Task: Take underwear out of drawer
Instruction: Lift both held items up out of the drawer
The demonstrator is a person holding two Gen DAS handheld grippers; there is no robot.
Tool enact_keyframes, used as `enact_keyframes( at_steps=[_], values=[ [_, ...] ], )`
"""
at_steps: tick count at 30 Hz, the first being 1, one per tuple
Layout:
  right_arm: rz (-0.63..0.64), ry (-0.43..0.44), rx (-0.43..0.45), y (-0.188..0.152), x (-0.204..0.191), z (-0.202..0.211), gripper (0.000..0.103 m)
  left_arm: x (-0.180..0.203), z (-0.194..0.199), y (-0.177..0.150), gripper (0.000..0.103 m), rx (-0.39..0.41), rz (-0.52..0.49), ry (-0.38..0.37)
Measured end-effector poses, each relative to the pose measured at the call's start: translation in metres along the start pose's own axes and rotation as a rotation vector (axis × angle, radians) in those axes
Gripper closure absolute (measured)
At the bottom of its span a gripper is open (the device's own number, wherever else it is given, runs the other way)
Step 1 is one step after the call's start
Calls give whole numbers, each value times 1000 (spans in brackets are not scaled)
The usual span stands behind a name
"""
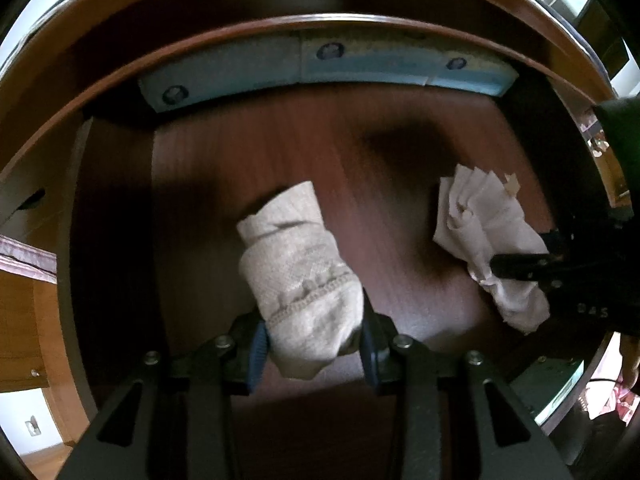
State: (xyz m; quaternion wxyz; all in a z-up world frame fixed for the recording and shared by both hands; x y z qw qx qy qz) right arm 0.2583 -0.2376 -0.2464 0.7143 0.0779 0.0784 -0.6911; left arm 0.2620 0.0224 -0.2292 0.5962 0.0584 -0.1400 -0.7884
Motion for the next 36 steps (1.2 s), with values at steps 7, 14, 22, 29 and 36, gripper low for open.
enact_keyframes(
  at_steps=[7, 14, 22, 29, 36],
  values=[
    [-140, 123, 235, -17, 17, 28, 78, 1, 4, 5, 66, 51, 32, -52],
    [-153, 146, 438, -25, 23, 60, 78, -7, 12, 5, 67, 61, 145, -239],
    [-220, 222, 468, -3, 7, 45, 78, 13, 16, -3, 67, 80, 139, -246],
    [-245, 191, 548, -7, 8, 61, 78, 37, 45, -3, 67, 182, 84, -239],
    [-234, 113, 601, -13, 0, 79, 78, 51, 55, -7, 67, 230, 46, -142]
  ],
)
Point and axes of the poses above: each gripper's, at about its wrist camera, not at the fingertips, and z roughly against the way its jaws point, x to its right, y to its top, the point moved 7 cm from there along -z, roughly the way its jaws point, and after that the axes turned 4 degrees about z, right-handed, at the moved point
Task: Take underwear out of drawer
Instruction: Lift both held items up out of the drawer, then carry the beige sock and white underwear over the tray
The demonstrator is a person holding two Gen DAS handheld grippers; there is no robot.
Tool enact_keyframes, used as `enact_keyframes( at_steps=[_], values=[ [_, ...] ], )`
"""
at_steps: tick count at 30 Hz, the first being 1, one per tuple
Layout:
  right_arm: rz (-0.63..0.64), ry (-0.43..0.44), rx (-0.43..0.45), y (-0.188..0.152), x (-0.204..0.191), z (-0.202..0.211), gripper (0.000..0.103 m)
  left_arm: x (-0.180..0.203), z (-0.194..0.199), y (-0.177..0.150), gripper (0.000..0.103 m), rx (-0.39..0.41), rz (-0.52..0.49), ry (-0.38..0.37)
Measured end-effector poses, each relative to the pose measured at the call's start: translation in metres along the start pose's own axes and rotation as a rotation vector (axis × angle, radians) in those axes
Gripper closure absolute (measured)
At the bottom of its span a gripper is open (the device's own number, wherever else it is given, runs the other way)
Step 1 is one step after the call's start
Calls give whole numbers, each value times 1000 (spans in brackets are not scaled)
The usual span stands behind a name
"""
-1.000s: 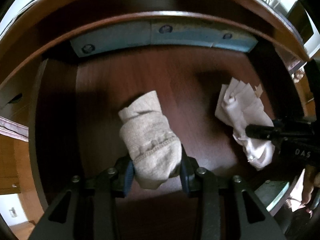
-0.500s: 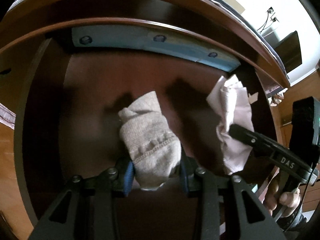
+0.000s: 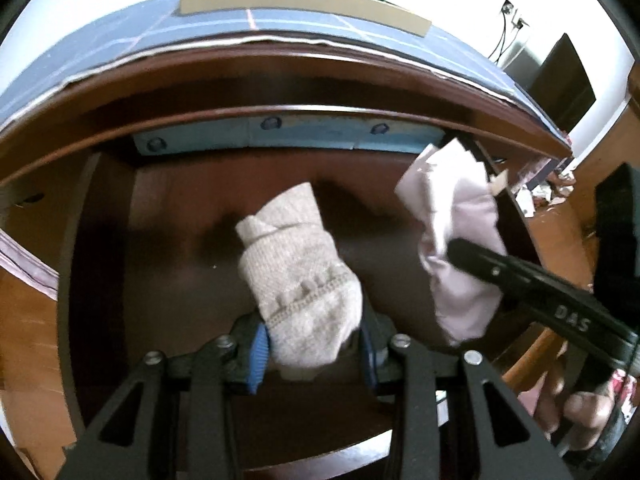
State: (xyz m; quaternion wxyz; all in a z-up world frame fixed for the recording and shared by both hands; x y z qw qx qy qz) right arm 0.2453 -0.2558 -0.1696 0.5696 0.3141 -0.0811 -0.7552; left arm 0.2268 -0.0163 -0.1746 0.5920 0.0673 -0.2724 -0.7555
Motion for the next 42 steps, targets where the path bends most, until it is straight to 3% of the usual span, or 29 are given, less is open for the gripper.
enact_keyframes(
  at_steps=[12, 25, 36, 42],
  values=[
    [43, -43, 69, -5, -7, 39, 78, 17, 22, -21, 67, 57, -55, 40],
    [79, -77, 176, -2, -16, 74, 78, 25, 52, -22, 67, 163, -100, 102],
    [132, -111, 278, 2, -28, 101, 78, 30, 84, -15, 67, 298, -156, 173],
    [154, -116, 318, 2, -36, 112, 78, 32, 89, -12, 67, 317, -160, 170]
  ],
)
Point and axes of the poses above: each gripper's, at about its wrist camera, not at the fingertips, and z roughly against the way its jaws point, x to its right, y to its top, the point moved 7 cm from there along -z, roughly the way its jaws point, and after that the axes turned 4 degrees about z, right-handed, at the moved point
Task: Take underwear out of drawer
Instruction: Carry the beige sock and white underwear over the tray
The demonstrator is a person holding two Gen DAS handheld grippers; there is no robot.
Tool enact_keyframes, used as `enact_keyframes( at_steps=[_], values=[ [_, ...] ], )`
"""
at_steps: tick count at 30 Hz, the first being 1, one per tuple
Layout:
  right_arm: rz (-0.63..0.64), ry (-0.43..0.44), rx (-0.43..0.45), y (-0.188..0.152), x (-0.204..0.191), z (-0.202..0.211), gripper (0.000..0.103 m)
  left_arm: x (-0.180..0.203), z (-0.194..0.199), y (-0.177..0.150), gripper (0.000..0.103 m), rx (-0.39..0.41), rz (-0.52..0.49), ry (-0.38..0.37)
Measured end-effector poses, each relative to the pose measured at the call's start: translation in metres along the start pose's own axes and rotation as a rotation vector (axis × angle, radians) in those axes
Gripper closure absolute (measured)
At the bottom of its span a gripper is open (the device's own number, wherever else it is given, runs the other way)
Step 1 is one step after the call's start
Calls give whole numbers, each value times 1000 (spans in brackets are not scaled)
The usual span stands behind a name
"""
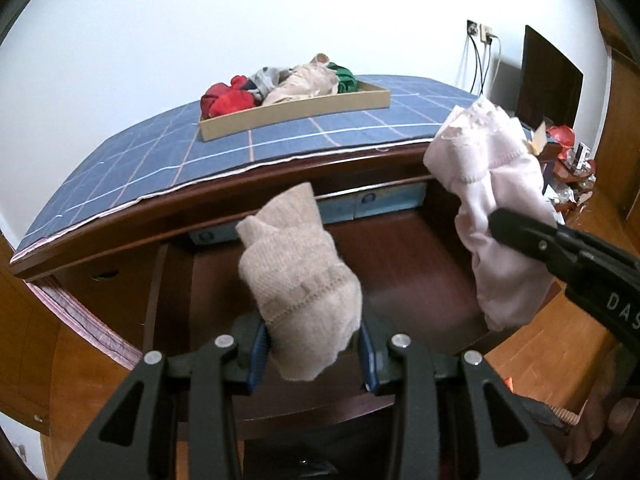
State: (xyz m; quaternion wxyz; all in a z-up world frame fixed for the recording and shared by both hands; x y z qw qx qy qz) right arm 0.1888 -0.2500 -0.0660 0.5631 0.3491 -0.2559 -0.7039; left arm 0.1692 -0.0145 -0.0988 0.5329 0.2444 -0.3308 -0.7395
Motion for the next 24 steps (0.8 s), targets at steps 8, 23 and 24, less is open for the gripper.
enact_keyframes(
  at_steps=[8, 23, 24],
  values=[
    [15, -11, 56, 7, -3, 12, 78, -6, 12, 9, 67, 63, 34, 2],
    [32, -26, 122, 15, -4, 26, 78, -18, 26, 23, 67, 141, 40, 70],
    [35, -29, 127, 16, -5, 27, 78, -18, 27, 23, 67, 144, 40, 71]
  ],
)
Point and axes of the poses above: each gripper's, at about its wrist camera, not at the fingertips, and z roughly against the way its jaws point, x to its right, y to its top, the point moved 7 cm from there along -z, roughly the way its jaws point, and after that the axes turned 4 degrees about z, right-handed, at the moved point
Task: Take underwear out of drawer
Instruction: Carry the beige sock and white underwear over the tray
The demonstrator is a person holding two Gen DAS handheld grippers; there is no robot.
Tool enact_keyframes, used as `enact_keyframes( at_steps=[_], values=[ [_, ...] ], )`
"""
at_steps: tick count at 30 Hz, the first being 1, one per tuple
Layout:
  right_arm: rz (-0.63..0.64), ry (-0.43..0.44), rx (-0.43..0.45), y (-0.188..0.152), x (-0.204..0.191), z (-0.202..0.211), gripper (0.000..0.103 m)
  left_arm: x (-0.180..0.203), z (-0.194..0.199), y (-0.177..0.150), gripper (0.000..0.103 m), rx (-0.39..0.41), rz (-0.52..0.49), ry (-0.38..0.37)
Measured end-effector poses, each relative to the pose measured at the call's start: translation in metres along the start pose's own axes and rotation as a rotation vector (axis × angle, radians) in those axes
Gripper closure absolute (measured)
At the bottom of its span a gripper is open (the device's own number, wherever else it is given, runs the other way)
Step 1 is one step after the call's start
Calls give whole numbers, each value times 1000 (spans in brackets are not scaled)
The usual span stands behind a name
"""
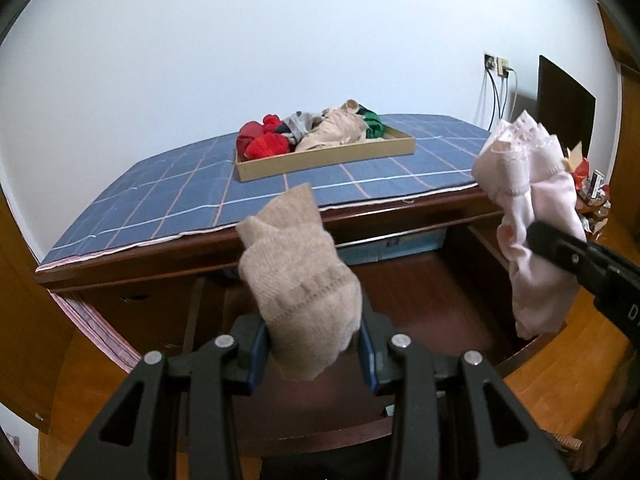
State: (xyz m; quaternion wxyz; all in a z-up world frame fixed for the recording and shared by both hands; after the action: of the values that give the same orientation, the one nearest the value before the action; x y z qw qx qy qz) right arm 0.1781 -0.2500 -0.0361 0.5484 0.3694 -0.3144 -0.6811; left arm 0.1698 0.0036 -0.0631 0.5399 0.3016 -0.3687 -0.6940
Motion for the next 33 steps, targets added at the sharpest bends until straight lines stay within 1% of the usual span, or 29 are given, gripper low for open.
enact_keyframes(
  at_steps=[4, 15, 23, 33],
  values=[
    [7, 0, 11, 4, -1, 1, 78, 0, 3, 8, 67, 24, -3, 10],
    [-15, 5, 32, 23, 5, -2, 78, 5, 4, 38, 67, 90, 26, -55],
    [-21, 7, 23, 34, 5, -16, 78, 13, -6, 50, 67, 97, 14, -80],
    [-29, 8, 36, 51, 7, -28, 78, 18, -19, 69, 67, 109, 7, -85]
  ],
)
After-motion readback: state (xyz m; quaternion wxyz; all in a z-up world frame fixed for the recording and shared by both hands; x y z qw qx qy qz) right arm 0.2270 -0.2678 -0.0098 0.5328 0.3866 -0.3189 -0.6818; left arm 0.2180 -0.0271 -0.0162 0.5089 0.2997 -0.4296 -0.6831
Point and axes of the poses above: each gripper's, at about its wrist camera, not at the fingertips, and z roughly against the way its jaws point, x to its right, y to its top, the point moved 7 cm from there along -z, roughly the way its jaws point, and after that the axes turned 4 degrees about z, right-handed, at the moved point
